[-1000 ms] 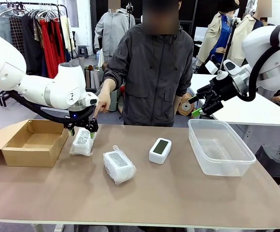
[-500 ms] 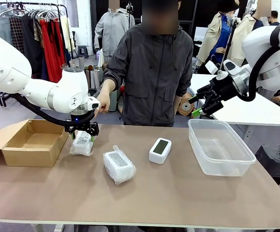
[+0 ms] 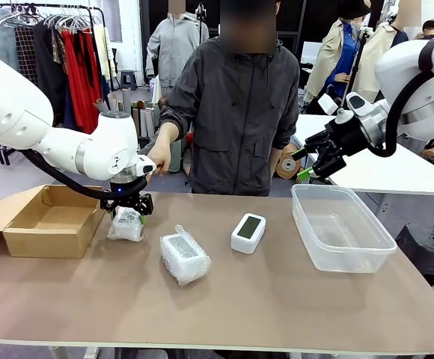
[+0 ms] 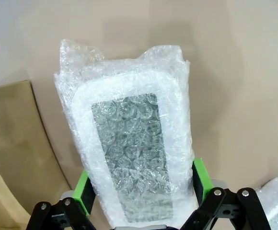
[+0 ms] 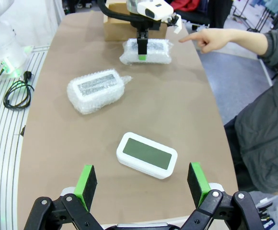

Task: Separate and place wrapped and unwrapped clocks.
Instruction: Pick up the Digital clock indicated by the person.

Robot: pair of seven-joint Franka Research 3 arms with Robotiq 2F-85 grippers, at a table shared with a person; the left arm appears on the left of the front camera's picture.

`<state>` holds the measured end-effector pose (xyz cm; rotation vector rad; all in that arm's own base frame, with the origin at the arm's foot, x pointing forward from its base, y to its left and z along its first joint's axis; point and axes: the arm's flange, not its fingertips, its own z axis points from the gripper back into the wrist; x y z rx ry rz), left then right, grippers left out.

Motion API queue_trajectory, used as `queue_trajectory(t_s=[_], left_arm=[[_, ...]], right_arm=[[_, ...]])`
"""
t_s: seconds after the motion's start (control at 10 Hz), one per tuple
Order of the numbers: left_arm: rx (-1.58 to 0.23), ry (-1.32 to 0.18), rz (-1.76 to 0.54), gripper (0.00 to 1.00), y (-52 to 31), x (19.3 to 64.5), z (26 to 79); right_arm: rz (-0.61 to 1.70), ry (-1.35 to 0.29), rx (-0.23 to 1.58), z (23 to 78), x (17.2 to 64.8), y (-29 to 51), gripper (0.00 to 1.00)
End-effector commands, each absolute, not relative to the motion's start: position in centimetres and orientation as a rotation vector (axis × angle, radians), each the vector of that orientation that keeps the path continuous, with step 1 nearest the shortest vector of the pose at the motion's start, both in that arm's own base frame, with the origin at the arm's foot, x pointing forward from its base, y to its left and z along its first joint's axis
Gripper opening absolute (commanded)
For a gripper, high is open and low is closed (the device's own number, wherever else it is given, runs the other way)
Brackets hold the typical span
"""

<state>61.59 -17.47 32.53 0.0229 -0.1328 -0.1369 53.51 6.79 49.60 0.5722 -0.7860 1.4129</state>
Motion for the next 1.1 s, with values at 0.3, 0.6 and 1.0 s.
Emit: queue_trajectory(t_s=[0.3, 0.6, 1.0], left_arm=[[0.085, -0.138, -0.155, 0.32, -17.1, 61.9, 33.2], [0.020, -0.082, -0.238, 0.00, -17.0, 61.4, 36.9], [-0.066, -0.115, -0.362, 0.00, -16.9, 60.6, 48.7]], right_arm=[[1.417, -0.791, 0.561, 49.7, 53.4, 6.7, 1.00], [1.417, -0.791, 0.561, 49.7, 53.4, 6.7, 1.00], [1.417, -0.791, 0.561, 49.7, 53.4, 6.7, 1.00]])
